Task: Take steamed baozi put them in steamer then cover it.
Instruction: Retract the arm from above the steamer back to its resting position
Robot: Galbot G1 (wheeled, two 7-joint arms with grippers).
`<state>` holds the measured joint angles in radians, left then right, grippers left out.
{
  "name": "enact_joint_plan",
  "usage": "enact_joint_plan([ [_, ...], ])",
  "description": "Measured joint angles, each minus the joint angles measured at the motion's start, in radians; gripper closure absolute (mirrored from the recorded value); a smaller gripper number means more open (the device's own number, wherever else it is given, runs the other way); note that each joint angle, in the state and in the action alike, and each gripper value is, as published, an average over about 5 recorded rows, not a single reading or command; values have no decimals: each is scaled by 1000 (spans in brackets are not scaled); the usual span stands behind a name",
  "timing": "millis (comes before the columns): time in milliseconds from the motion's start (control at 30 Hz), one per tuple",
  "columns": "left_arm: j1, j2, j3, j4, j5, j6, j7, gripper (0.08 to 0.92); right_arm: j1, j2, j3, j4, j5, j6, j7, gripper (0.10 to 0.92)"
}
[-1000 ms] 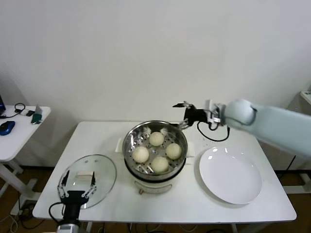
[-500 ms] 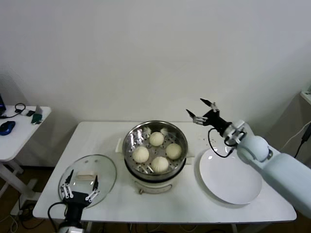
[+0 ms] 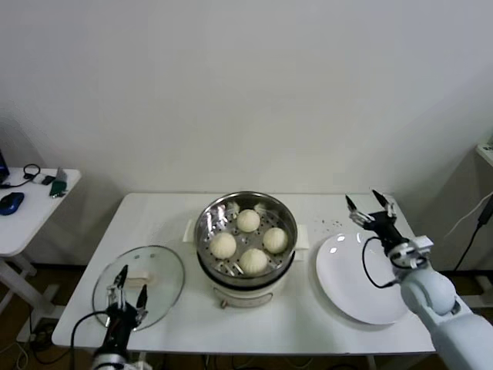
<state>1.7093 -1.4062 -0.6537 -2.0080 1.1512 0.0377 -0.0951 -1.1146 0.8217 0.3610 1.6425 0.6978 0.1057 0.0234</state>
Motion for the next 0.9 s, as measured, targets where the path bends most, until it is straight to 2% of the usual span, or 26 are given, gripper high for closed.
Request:
enact_joint_plan([
  [333, -111, 33, -13, 169, 169, -5, -13, 177, -169, 67, 170, 6, -53, -33, -25, 203],
  [900, -259, 69, -11, 374, 228, -13, -54, 177, -269, 118, 273, 9, -108, -29, -80, 203],
])
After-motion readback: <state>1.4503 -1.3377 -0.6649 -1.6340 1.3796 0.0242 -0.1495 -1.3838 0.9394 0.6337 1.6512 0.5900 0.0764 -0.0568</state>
